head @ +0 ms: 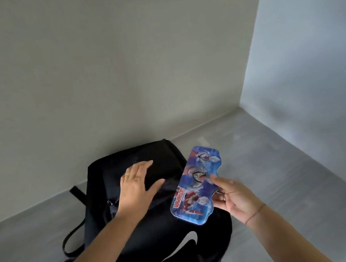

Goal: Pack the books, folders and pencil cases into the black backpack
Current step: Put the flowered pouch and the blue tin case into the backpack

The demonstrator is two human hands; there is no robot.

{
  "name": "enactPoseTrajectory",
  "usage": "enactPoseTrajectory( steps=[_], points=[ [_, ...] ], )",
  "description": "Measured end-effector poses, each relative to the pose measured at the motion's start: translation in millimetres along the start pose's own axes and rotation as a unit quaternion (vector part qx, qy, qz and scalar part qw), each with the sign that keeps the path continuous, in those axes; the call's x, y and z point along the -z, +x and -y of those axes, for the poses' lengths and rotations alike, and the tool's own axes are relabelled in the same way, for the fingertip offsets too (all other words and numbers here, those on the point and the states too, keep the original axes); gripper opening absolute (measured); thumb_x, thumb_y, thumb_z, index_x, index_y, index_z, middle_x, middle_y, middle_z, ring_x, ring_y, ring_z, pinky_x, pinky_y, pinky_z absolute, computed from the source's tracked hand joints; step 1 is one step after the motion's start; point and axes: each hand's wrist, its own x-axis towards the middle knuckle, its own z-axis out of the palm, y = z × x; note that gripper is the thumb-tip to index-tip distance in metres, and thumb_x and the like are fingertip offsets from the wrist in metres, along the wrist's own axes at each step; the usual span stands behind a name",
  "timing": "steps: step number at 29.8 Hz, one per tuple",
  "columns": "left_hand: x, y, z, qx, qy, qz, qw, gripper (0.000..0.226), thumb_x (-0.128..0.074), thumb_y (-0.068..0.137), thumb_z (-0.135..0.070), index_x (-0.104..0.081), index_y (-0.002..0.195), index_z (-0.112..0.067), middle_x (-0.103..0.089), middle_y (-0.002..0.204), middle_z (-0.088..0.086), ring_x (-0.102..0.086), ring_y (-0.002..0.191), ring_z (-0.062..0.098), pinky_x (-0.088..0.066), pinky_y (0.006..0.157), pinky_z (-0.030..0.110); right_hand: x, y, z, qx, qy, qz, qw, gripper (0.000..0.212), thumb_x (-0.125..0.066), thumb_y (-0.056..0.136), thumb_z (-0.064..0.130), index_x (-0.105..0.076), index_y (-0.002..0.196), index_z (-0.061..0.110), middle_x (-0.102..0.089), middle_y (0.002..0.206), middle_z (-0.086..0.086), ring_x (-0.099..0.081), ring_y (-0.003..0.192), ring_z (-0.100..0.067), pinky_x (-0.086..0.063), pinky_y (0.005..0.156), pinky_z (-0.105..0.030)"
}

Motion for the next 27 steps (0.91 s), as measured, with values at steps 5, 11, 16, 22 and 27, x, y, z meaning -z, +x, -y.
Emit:
enactPoseTrajectory(
  steps=[5,11,16,22,27],
  points=[
    [23,-14,57,0.063,0.079,0.001,0.995,0.054,-0.080,0.071,-0.030,-0.061,0.120,-0.016,-0.060,0.120,0.003,-0.053,0.114,0.027,-0.040,0.095,0.041,-39,-15,-43,-0.085,-0.042,0.039,0.995,0.037,-0.068,0.072,0.026,-0.066,0.102,0.004,-0.070,0.092,-0.015,-0.068,0.071,-0.023,-0.058,0.065,-0.034],
    [33,-17,59,0.098,0.010,-0.031,0.995,0.018,-0.073,0.080,-0.026,-0.072,0.093,-0.013,-0.068,0.090,0.002,-0.064,0.083,0.022,-0.046,0.067,0.029,-68,-25,-72,-0.141,-0.055,0.078,0.985,0.029,-0.066,0.077,0.026,-0.069,0.096,0.005,-0.072,0.078,-0.009,-0.069,0.067,-0.019,-0.057,0.065,-0.033],
    [38,-18,55,0.101,-0.002,-0.033,0.994,0.018,-0.068,0.084,-0.028,-0.072,0.093,-0.012,-0.066,0.087,0.003,-0.063,0.077,0.021,-0.042,0.061,0.027,-100,1,-73,-0.139,0.021,0.008,0.990,0.013,-0.060,0.088,0.015,-0.065,0.091,0.003,-0.073,0.067,-0.011,-0.069,0.052,-0.018,-0.056,0.050,-0.029],
    [43,-19,60,0.074,0.006,-0.004,0.997,0.020,-0.061,0.089,-0.022,-0.070,0.103,-0.011,-0.064,0.096,0.005,-0.063,0.087,0.023,-0.044,0.071,0.028,-129,42,-62,-0.091,0.046,-0.120,0.988,0.012,-0.064,0.085,0.008,-0.058,0.089,-0.002,-0.065,0.078,-0.018,-0.064,0.067,-0.029,-0.055,0.043,-0.034],
    [43,-21,66,0.048,0.019,-0.005,0.999,0.023,-0.055,0.093,-0.020,-0.067,0.109,-0.008,-0.063,0.102,0.007,-0.061,0.093,0.023,-0.045,0.075,0.028,-137,66,-64,-0.077,0.059,-0.176,0.980,0.016,-0.069,0.080,0.006,-0.059,0.089,-0.002,-0.065,0.091,-0.021,-0.066,0.080,-0.034,-0.056,0.073,-0.049]
  ],
)
